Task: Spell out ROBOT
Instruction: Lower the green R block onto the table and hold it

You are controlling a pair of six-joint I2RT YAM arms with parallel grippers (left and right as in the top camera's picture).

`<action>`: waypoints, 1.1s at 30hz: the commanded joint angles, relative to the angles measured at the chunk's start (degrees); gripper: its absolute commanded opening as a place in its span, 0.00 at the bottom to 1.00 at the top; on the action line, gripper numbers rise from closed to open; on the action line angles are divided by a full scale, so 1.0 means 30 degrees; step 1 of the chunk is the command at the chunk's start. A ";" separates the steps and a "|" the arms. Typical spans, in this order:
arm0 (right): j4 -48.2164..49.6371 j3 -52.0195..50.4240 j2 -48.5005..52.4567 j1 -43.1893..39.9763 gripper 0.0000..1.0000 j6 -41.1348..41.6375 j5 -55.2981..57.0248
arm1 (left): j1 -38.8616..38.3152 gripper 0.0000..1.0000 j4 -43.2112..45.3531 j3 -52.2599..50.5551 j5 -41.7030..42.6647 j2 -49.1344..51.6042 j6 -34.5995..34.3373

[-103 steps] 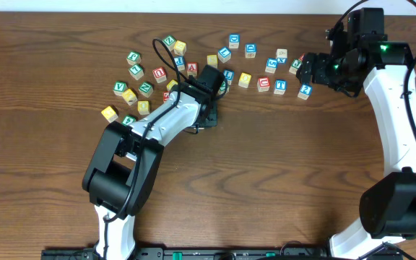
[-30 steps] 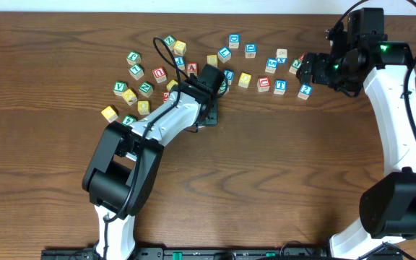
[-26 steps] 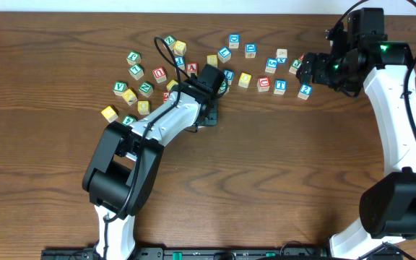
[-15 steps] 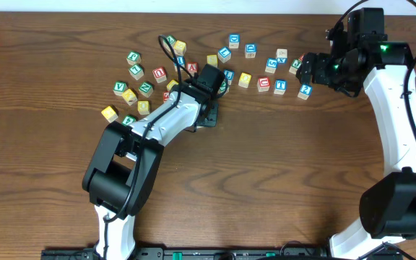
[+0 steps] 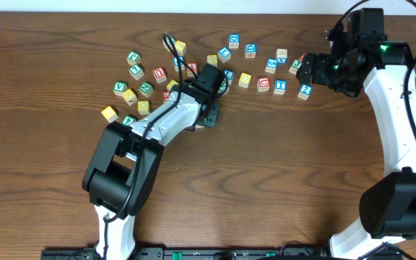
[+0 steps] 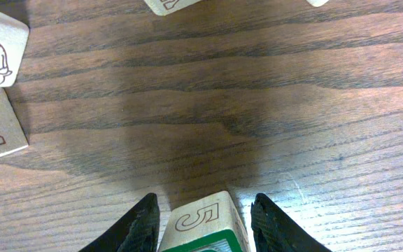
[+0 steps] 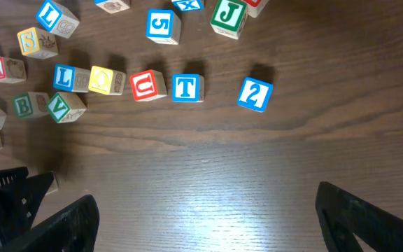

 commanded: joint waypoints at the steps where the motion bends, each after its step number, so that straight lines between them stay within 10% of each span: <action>1: -0.0029 0.0313 0.0175 -0.0029 0.94 0.0197 0.0087 | 0.0051 0.42 0.0044 -0.0117 -0.0233 -0.0138 0.0634; 18: -0.0175 0.0313 0.0175 -0.0022 0.93 0.0189 0.0087 | 0.0138 0.43 -0.0852 -0.0102 -0.0233 -0.0138 -0.5836; 33: -0.0168 0.0313 0.0175 -0.0029 0.93 0.0197 0.0087 | 0.0124 0.37 -0.1566 -0.0102 -0.0226 -0.0138 -0.6171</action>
